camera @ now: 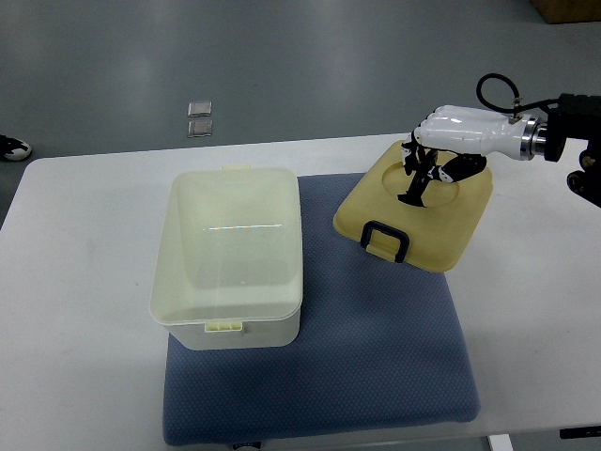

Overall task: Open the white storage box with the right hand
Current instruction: 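Carry the lid beside the box and set it on the cushion, then open the right hand fingers and release the lid handle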

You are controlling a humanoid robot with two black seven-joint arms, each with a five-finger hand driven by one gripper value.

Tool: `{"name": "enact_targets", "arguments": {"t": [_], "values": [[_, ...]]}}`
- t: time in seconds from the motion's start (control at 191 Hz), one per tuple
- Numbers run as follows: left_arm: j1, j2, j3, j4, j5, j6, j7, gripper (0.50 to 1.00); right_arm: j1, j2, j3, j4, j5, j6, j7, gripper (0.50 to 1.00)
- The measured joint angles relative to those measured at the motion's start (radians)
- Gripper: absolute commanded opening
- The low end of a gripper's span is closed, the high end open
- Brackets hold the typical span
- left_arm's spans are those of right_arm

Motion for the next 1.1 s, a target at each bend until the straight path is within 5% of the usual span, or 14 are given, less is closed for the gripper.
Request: {"name": "enact_targets", "arguments": {"t": [0.403, 0.418, 0.481, 0.601, 0.925, 1.025, 1.098], "values": [[0.000, 0.000, 0.000, 0.000, 0.000, 0.000, 0.000, 1.000, -0.046, 0.093, 0.001, 0.000, 0.003, -0.023, 0.000, 0.504], [0.000, 0.000, 0.000, 0.000, 0.000, 0.000, 0.000, 1.000, -0.048, 0.097, 0.002, 0.000, 0.004, -0.026, 0.000, 0.604], [0.000, 0.000, 0.000, 0.000, 0.000, 0.000, 0.000, 1.000, -0.056, 0.106, 0.008, 0.000, 0.011, -0.040, 0.000, 0.788], [0.000, 0.000, 0.000, 0.000, 0.000, 0.000, 0.000, 1.000, -0.075, 0.120, 0.018, 0.000, 0.016, -0.076, 0.000, 0.919], [0.000, 0.000, 0.000, 0.000, 0.000, 0.000, 0.000, 1.000, -0.090, 0.115, 0.020, 0.000, 0.017, -0.157, 0.000, 0.928], [0.000, 0.000, 0.000, 0.000, 0.000, 0.000, 0.000, 1.000, -0.079, 0.109, 0.021, 0.000, 0.017, -0.114, 0.000, 0.928], [0.000, 0.000, 0.000, 0.000, 0.000, 0.000, 0.000, 1.000, -0.050, 0.095, 0.021, 0.000, 0.017, -0.016, 0.000, 0.926]]}}
